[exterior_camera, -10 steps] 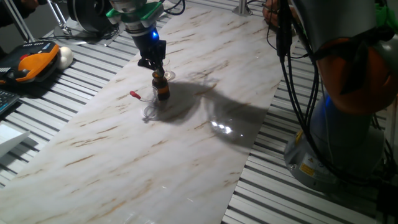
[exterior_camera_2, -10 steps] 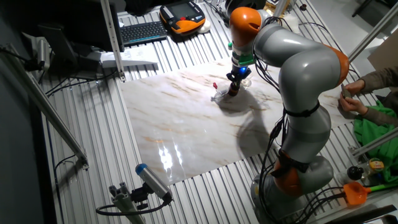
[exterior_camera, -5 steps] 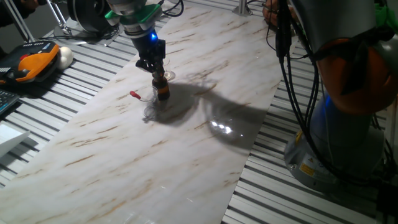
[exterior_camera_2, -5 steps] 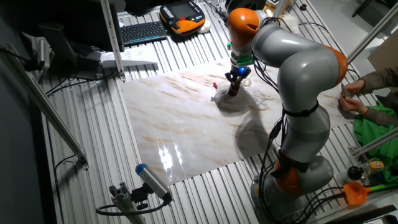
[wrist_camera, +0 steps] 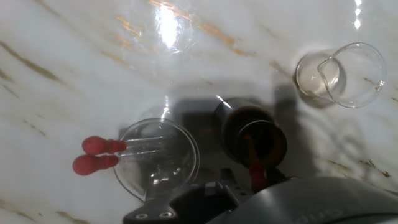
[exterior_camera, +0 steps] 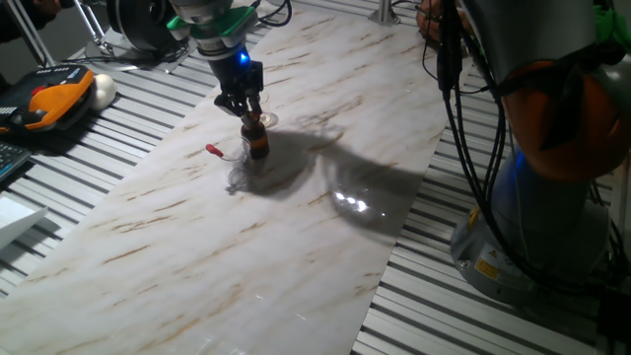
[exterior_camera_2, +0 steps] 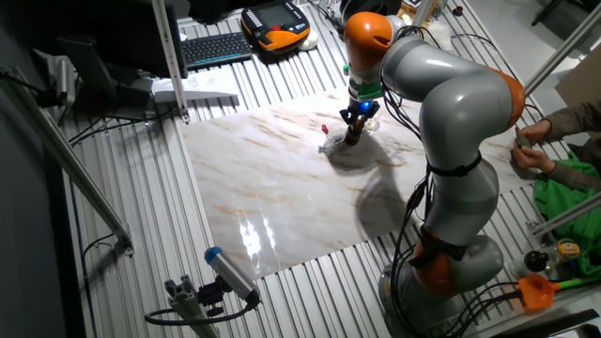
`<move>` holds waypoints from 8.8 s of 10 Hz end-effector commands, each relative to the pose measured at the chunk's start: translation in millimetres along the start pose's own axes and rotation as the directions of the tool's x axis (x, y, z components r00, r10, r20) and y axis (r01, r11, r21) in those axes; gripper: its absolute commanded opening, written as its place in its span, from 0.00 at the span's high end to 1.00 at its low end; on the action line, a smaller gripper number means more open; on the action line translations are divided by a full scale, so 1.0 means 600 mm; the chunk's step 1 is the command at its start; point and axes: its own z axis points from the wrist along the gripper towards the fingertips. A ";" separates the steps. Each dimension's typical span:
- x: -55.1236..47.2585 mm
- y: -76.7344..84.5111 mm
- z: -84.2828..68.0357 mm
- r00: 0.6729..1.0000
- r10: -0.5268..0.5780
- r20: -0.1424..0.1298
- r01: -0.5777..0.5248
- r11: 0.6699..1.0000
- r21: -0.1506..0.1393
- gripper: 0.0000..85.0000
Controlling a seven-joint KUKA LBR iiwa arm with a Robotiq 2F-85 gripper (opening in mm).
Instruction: Transfer liquid using a dropper
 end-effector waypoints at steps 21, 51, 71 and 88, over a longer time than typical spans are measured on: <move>-0.002 -0.003 -0.016 0.999 -0.013 0.030 0.013 1.000 0.001 0.80; 0.004 -0.021 -0.006 0.998 -0.064 0.029 0.064 0.998 -0.001 1.00; -0.010 -0.019 0.005 0.998 -0.041 0.040 0.041 0.999 -0.003 0.60; 0.008 -0.028 -0.064 0.998 -0.055 -0.011 0.055 0.998 -0.005 0.80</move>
